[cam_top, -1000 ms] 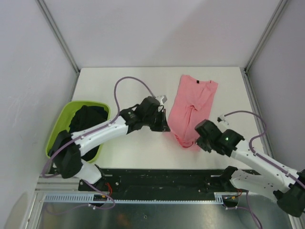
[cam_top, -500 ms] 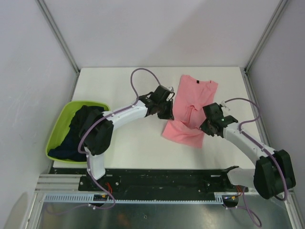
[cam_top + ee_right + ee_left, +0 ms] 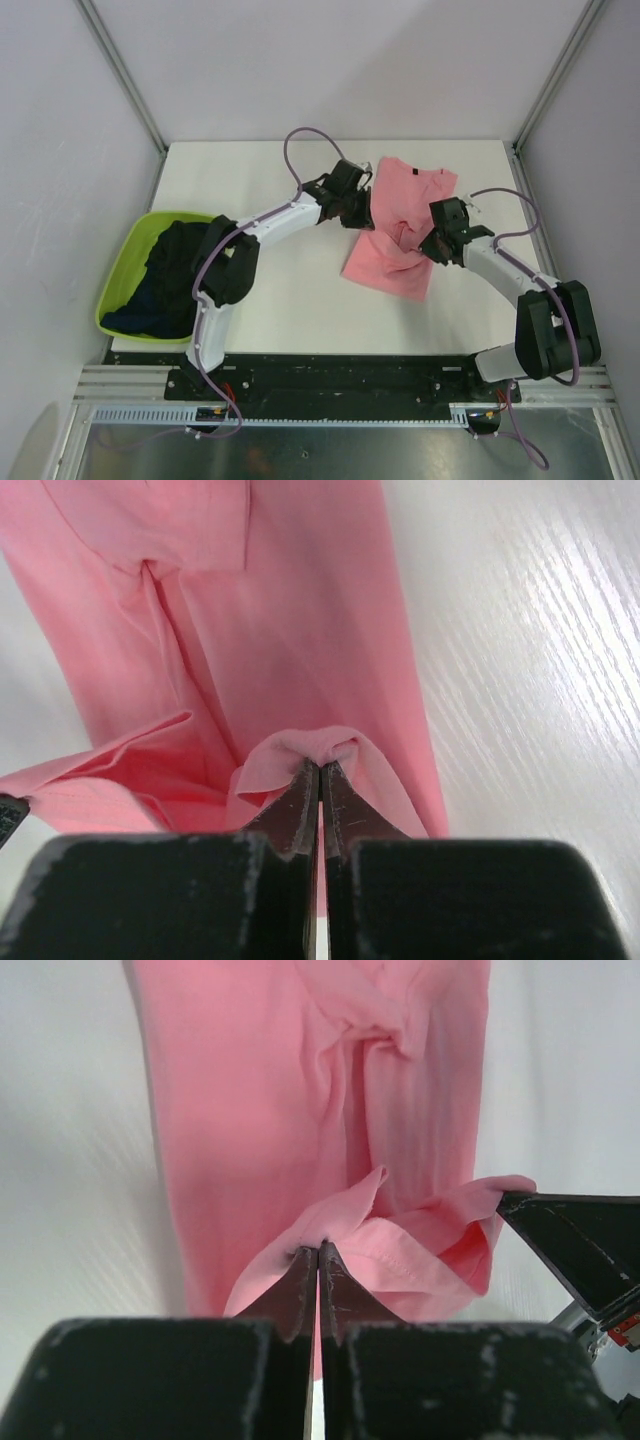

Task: Fold and stack the t-shirts
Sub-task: Fold the folded rectangular tshirt in 1/3 of the way

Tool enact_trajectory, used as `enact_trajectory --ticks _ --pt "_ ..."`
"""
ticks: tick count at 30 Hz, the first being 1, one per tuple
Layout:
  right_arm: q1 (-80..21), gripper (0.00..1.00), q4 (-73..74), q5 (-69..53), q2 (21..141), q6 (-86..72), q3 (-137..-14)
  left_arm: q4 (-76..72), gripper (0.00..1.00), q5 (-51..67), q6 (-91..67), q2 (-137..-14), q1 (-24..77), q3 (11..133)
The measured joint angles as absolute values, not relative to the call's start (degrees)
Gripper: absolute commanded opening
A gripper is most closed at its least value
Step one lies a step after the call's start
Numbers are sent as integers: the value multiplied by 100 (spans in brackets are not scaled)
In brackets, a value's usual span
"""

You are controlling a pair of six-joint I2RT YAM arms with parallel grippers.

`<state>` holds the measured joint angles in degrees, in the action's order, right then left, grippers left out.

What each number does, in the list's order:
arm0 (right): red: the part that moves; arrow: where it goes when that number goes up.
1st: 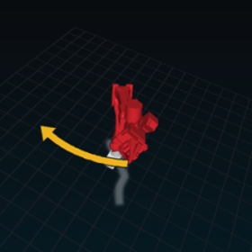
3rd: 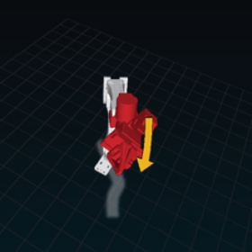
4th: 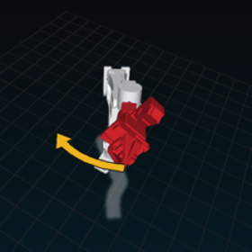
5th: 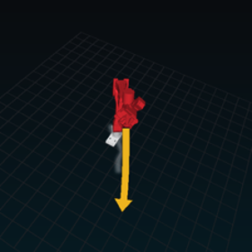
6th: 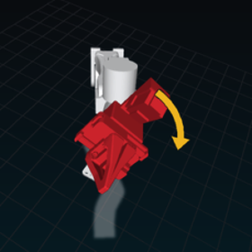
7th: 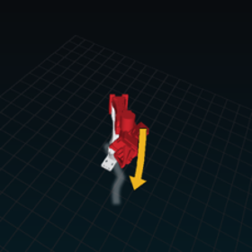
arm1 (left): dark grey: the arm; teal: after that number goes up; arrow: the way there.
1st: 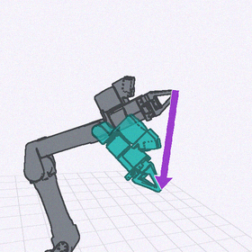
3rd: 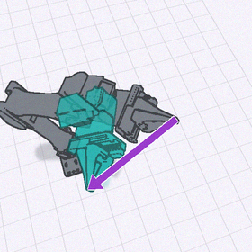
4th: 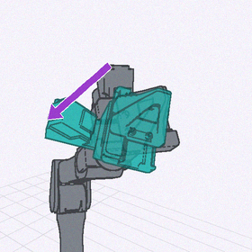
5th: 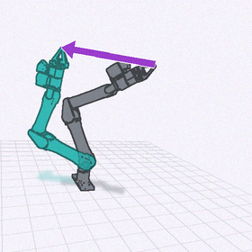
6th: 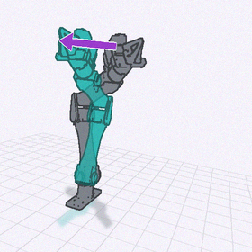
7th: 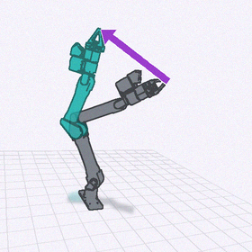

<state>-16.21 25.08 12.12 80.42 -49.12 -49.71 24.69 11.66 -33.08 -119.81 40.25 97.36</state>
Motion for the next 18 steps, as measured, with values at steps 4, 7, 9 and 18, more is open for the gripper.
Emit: enact_trajectory --ticks 4,7,9,18 --pt "-1459 0 2368 1151 8171 -4875 -5048 2471 0 1284 -3245 -12215 3948 10095" --pt "-1332 0 2279 1107 8261 -4831 -5089 2464 0 1391 -3218 -12379 3894 10359" --pt "-1243 0 2213 1072 8372 -4794 -5177 2453 0 1466 -3188 -12516 3861 10547" --pt "-950 0 1863 899 8882 -4729 -5413 2460 0 1634 -3144 -13148 3758 11109"
